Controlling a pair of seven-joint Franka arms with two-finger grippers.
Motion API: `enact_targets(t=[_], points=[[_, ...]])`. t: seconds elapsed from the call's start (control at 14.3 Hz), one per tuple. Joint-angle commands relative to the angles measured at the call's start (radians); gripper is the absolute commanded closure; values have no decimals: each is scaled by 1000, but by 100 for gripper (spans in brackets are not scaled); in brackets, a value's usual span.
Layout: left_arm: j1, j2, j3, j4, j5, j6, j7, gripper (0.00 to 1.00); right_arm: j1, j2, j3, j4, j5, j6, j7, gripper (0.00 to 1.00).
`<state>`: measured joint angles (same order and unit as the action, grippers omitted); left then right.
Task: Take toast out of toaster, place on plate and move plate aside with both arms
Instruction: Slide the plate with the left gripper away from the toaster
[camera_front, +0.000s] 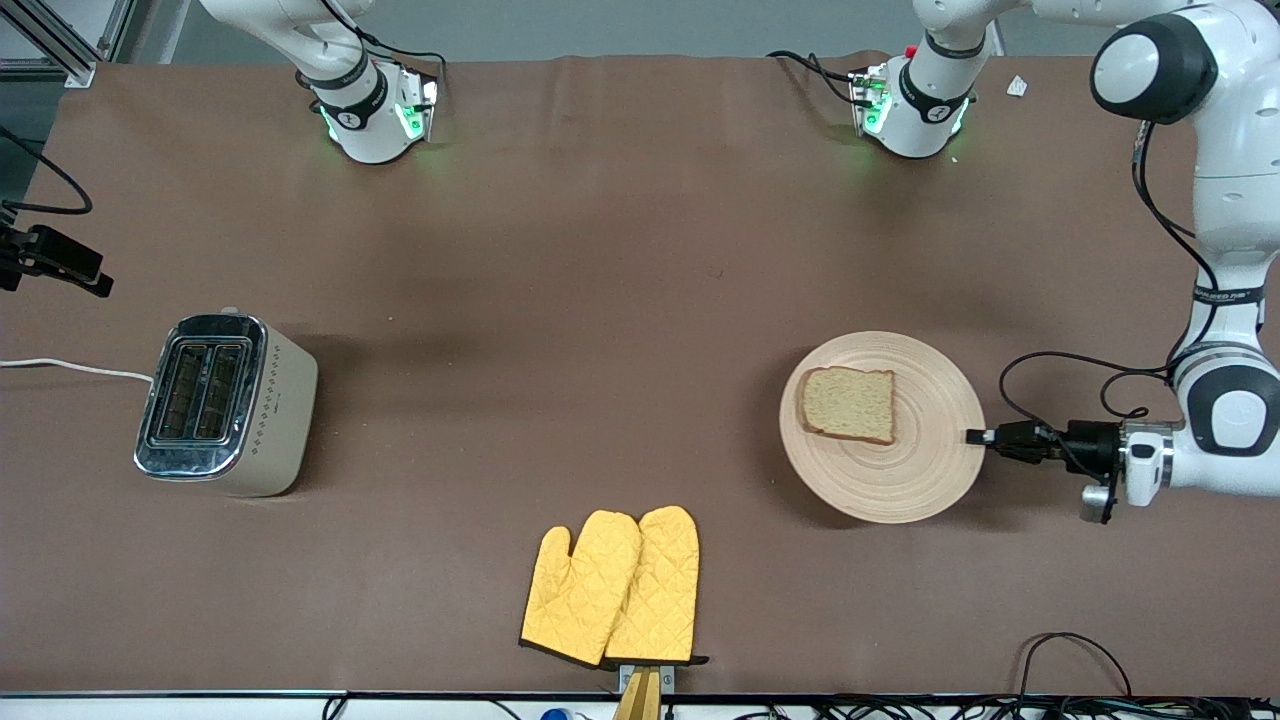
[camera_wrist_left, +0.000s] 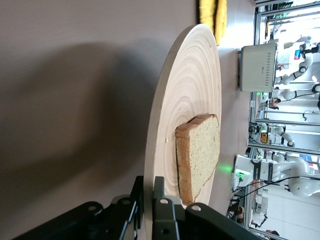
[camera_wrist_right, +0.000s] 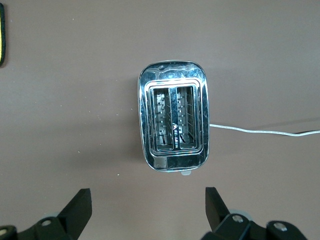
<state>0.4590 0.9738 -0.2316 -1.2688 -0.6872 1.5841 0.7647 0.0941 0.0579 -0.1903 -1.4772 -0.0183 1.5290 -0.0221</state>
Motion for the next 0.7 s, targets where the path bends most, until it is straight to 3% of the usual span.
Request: enact_targets(t=[0.0,0.35,0.42,0.56,0.63], points=[[38,40,4,8,-3,-27,33,100,-4,-6,5,-2,-6,-9,5,0],[69,82,18,9,-5,-19,67,96,-2,-6,5,0,-5,-10,5,0],[69,74,23,9,-3,-19,67,75,-4,-6,5,0,-5,-9,5,0],[69,71,23,14,-3,-19,68,0,-2,-4,5,0,-5,-7,5,0],[69,69,27,31,0,-23,67,0,-2,-4,5,0,-5,-9,5,0]])
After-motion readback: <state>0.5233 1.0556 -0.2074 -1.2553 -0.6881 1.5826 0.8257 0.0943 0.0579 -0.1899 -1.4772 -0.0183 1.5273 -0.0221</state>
